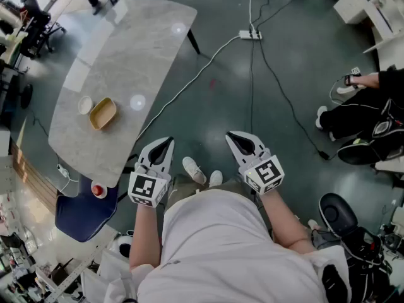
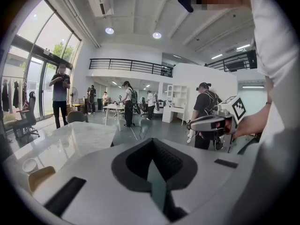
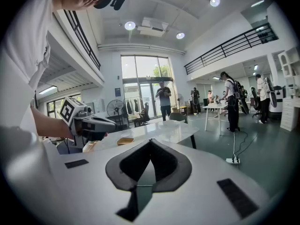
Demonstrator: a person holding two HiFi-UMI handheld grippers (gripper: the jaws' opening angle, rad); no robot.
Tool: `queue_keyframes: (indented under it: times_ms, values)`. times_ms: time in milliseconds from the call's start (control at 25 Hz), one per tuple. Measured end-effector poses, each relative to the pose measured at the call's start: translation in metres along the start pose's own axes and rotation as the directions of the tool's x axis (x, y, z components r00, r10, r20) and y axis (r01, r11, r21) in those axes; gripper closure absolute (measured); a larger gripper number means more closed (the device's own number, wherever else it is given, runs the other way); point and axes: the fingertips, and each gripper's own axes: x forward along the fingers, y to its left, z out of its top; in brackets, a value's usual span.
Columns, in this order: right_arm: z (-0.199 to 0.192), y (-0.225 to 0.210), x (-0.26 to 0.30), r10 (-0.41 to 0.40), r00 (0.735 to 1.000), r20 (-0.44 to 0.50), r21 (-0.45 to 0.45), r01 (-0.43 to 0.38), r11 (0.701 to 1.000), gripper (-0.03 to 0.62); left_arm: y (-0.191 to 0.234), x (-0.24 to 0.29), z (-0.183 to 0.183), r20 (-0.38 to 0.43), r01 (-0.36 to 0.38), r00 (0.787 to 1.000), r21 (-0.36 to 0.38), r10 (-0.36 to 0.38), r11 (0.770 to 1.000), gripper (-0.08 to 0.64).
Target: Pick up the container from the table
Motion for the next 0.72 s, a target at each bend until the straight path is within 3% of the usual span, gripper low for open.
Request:
queue_keyframes:
  times_ms: [400, 720]
  values:
    - [0.046, -0.007, 0.064, -0.037, 0.999, 0.014, 0.008, 0.037, 0.999, 0.581, 0.077, 0.010, 0.025, 0.011, -0.017, 1.000, 0.046, 0.016, 0.999, 0.558]
    - [0.062, -0.002, 0.137, 0.024, 1.000, -0.010, -0.010, -0.024, 1.000, 0.581, 0.151, 0.010, 0.009, -0.019, -0.072, 0.997, -0.009, 0.072, 0.997, 0.558]
